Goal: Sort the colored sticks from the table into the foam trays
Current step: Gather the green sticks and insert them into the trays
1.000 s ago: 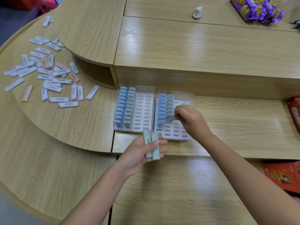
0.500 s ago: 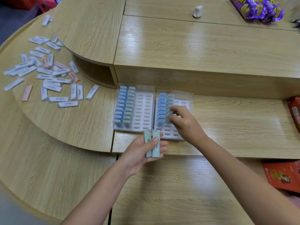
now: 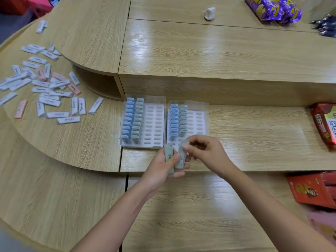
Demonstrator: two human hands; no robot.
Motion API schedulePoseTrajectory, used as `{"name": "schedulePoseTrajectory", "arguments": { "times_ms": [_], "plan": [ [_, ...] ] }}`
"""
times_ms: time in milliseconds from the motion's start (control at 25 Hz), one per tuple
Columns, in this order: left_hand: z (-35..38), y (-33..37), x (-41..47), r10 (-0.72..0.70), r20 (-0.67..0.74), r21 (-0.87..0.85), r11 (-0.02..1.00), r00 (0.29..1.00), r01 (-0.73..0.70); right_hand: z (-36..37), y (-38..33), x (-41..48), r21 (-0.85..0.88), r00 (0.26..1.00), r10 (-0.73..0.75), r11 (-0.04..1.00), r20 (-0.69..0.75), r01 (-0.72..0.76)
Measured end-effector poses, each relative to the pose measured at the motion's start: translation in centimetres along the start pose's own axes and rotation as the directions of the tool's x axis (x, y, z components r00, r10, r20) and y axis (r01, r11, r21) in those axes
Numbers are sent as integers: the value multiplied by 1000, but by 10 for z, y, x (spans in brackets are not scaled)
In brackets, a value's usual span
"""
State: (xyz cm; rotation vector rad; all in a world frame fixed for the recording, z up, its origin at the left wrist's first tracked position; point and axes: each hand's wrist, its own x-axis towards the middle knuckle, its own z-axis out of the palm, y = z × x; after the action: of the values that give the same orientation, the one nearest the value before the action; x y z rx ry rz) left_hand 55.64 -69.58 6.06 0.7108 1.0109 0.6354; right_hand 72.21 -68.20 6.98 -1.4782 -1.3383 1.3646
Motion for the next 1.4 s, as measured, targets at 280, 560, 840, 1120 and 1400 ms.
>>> {"name": "schedulePoseTrajectory", "arguments": {
  "times_ms": [280, 560, 840, 1120, 1400],
  "plan": [
    [-7, -6, 2, 89, -106, 133, 988, 990, -75, -11, 8, 27, -412, 939, -287, 891, -188, 190],
    [-19, -11, 3, 131, -150, 224, 970, 980, -95, -2, 35, 40, -569, 908, -395, 783, -140, 252],
    [-18, -13, 9, 213, -225, 237, 958, 951, -159, 3, 39, 36, -585, 880, -461, 748, -116, 314],
    [-20, -15, 9, 290, -156, 366, 905, 944, -217, -3, 47, 37, -674, 842, -539, 629, -18, 388],
    [-15, -14, 4, 304, 24, 517, 812, 952, -272, -2, 29, 29, -714, 869, -484, 571, 105, 405]
  ]
}}
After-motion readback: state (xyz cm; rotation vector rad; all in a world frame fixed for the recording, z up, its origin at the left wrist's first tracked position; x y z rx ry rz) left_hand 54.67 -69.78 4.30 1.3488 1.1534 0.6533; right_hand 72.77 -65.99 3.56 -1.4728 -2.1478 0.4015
